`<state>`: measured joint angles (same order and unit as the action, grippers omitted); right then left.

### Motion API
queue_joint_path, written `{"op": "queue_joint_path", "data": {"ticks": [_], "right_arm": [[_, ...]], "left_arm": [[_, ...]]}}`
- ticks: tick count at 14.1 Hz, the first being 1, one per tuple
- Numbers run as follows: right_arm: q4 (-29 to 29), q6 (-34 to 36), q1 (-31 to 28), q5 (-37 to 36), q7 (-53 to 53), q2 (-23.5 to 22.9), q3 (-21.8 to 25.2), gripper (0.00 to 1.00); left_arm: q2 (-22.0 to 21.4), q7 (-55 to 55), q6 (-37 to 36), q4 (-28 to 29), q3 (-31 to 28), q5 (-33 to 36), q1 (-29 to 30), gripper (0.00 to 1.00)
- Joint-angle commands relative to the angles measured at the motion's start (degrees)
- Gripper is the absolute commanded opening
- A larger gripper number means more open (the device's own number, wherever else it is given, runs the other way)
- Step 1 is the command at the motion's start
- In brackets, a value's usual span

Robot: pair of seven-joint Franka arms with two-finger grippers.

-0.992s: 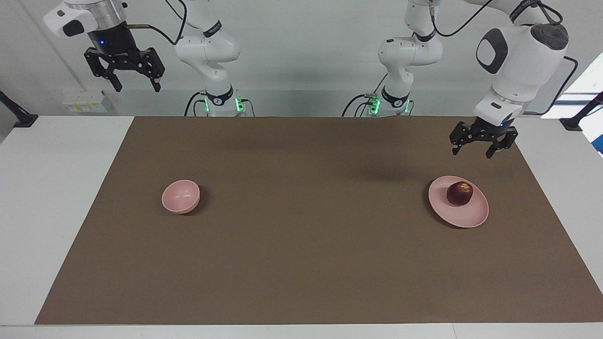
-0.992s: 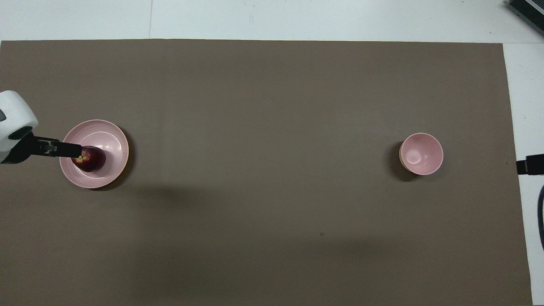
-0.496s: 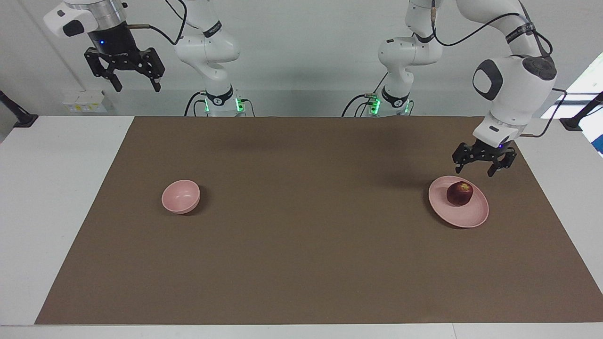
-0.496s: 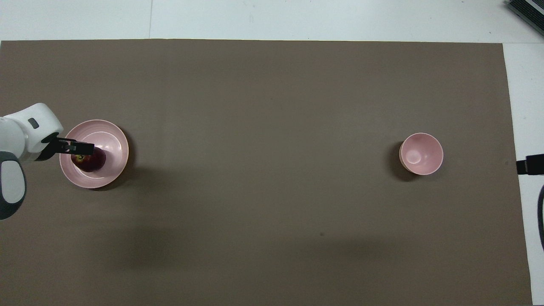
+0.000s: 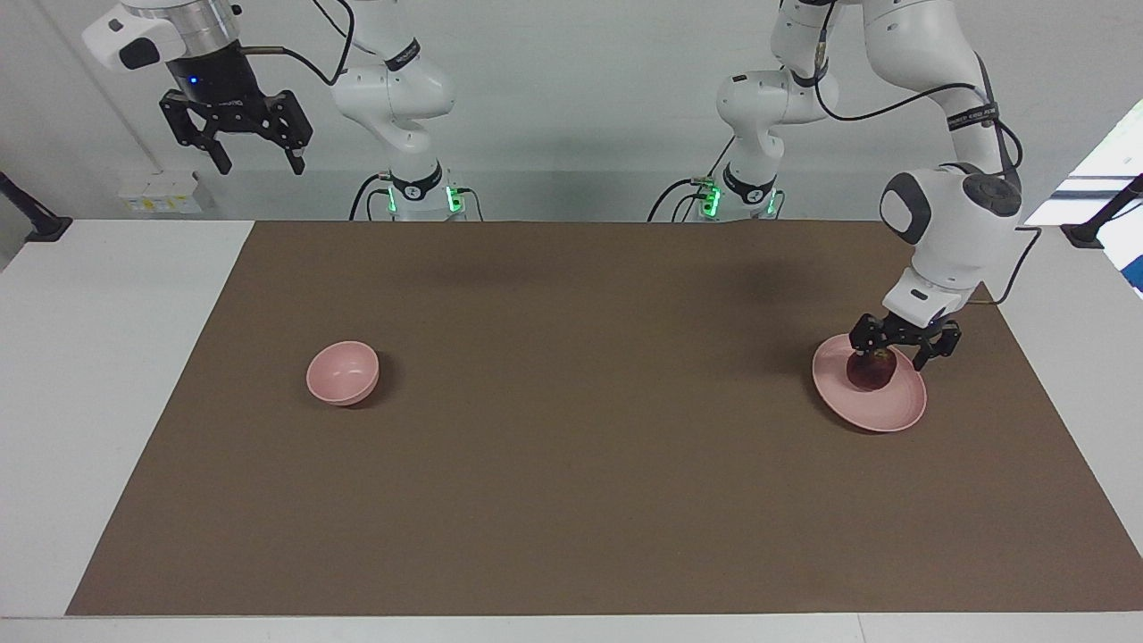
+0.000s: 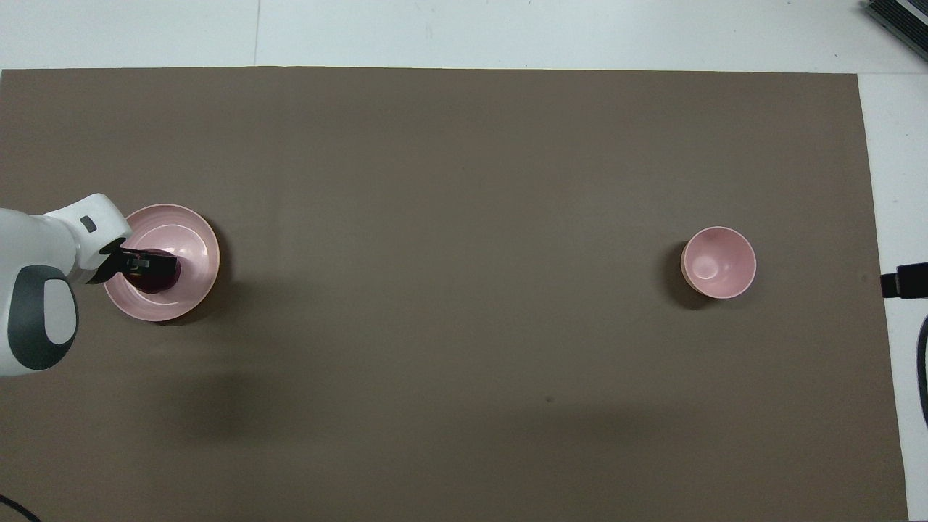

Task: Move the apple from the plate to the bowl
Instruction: 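Close the left gripper on the red apple and lift it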

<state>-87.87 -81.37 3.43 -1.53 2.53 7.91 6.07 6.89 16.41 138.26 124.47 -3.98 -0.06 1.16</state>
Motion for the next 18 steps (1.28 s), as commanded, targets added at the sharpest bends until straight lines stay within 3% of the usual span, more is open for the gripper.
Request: {"op": "queue_joint_path", "data": {"ticks": [1, 2, 4, 6, 7, 11, 14, 18], "right_arm": [[-0.98, -0.02, -0.09, -0.32, 1.16, 1.14, -0.26, 1.0], [-0.98, -0.02, -0.18, -0.32, 1.16, 1.14, -0.26, 1.0], [-0.98, -0.02, -0.18, -0.32, 1.16, 1.14, -0.18, 1.0], [-1.07, -0.02, -0.18, -0.32, 1.16, 1.14, -0.26, 1.0], [-1.07, -0.02, -0.18, -0.32, 1.16, 1.14, -0.26, 1.0], [-0.46, 0.25, -0.18, 0.29, 1.25, 1.14, 0.17, 1.0], [-0.37, 0.85, -0.18, 0.03, 1.95, 1.4, -0.09, 1.0], [-0.28, 1.04, 0.26, 0.12, 2.39, 2.28, -0.53, 1.0]], "left_arm": [[-1.18, 0.81, 1.14, 1.56, 0.2, -0.03, 0.68, 0.93], [-1.18, 0.73, 0.96, 1.56, 0.2, -0.03, 0.68, 0.77], [-1.09, 0.81, 0.61, 1.39, 0.2, -0.03, 0.68, 0.33], [-1.0, 0.55, 0.09, 0.86, 0.37, -0.03, 0.51, 0.04], [-1.35, 0.29, -0.61, 0.42, 0.46, -0.03, 0.25, 0.0], [-3.63, 0.29, -11.6, -5.37, 1.6, -1.69, -0.19, 0.0], [-7.41, -1.29, -14.58, -5.99, 4.5, -11.6, -0.46, 0.0], [-7.77, -8.4, -20.91, -10.73, 10.02, -20.57, -0.37, 0.0]]}}
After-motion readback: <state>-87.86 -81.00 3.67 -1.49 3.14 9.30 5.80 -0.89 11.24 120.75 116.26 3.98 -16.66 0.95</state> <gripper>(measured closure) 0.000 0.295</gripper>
